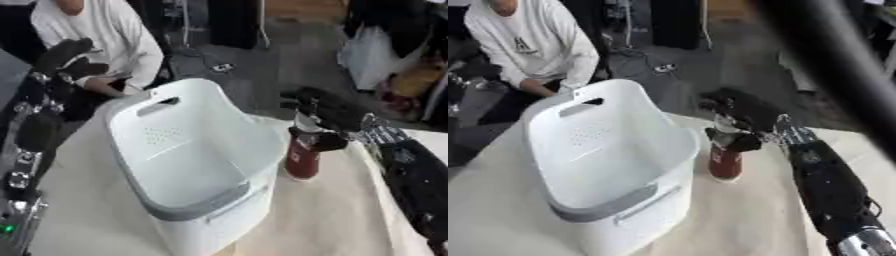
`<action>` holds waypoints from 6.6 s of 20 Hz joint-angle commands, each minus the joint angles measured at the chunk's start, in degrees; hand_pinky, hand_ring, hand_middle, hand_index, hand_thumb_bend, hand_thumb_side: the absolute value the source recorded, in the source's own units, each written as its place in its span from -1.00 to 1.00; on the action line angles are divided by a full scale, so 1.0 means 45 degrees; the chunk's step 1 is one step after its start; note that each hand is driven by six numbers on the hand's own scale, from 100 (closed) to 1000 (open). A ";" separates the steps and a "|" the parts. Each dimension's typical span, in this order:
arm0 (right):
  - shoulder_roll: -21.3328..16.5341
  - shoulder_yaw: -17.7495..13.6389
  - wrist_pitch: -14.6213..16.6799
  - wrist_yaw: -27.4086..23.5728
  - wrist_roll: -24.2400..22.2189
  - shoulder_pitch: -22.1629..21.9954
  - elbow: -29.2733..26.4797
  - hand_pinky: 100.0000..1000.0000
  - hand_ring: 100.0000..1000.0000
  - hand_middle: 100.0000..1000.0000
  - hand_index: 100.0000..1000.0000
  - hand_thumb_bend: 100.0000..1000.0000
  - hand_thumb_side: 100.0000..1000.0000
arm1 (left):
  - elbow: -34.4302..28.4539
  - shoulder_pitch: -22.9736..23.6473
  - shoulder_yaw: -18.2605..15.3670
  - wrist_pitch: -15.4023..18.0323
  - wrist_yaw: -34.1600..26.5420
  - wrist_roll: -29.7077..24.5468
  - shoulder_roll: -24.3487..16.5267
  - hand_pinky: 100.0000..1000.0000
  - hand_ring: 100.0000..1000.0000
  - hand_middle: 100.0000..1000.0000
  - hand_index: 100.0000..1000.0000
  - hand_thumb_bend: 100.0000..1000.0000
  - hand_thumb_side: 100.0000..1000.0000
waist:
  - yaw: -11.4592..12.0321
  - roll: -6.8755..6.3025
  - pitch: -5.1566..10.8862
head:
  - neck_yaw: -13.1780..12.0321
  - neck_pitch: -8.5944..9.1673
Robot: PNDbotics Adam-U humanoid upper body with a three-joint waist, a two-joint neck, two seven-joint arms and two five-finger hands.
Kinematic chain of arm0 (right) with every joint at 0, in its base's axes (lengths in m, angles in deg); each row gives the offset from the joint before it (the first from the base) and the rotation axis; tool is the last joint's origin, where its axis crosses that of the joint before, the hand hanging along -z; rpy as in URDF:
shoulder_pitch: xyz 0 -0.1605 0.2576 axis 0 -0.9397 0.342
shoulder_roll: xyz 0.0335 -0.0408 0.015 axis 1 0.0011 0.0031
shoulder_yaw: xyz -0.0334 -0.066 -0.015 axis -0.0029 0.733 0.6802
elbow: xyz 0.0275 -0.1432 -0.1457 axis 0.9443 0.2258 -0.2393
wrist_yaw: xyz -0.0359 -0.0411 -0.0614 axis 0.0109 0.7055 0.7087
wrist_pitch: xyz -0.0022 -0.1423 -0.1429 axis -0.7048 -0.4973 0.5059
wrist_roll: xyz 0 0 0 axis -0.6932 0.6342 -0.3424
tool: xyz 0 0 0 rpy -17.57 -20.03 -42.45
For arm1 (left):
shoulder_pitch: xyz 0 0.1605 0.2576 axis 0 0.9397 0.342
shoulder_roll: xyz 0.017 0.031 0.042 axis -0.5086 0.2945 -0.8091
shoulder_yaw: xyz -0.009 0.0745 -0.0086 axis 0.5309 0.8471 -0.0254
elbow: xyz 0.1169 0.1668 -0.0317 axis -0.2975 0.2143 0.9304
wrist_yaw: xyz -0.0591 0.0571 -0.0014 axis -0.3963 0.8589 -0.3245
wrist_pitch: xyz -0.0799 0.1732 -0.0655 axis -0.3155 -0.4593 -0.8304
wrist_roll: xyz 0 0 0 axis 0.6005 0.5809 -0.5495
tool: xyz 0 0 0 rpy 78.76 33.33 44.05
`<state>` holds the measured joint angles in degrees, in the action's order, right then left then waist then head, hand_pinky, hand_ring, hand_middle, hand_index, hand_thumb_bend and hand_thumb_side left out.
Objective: Pick up objects on the table and place them in the box.
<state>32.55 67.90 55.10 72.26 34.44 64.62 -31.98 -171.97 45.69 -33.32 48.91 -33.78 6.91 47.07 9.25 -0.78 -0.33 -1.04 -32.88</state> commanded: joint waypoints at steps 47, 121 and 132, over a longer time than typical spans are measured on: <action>0.0011 -0.0105 0.0207 -0.0782 -0.0961 -0.0281 0.0139 -0.69 0.25 0.72 0.84 -0.76 1.00 | -0.0206 -0.0248 -0.0048 0.0057 -0.0135 -0.0038 -0.0121 1.00 0.51 0.83 1.00 -0.24 1.00 | 0.0003 -0.0075 0.0012 | -0.0296 0.0190; -0.0573 0.0423 0.1830 -0.3819 -0.4624 0.3080 0.0003 -1.00 -1.00 -1.00 -0.96 -0.41 -1.00 | -0.0206 0.0147 -0.0136 -0.0049 -0.0052 0.0026 -0.0313 1.00 0.51 0.83 1.00 -0.25 1.00 | -0.0434 0.0069 0.0395 | -0.1155 -0.0142; -0.0342 0.0445 0.1830 -0.4786 -0.5568 0.3705 -0.0131 -1.00 -1.00 -1.00 -0.96 -0.40 -1.00 | -0.0206 0.0238 -0.0162 -0.0076 -0.0005 0.0087 -0.0357 1.00 0.51 0.83 1.00 -0.26 1.00 | -0.0544 0.0107 0.0516 | -0.1387 -0.0356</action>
<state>31.51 70.03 63.34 51.46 9.86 79.30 -31.17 -171.98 47.20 -33.39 48.57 -34.11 6.99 46.97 6.82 -0.21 1.25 -6.67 -34.47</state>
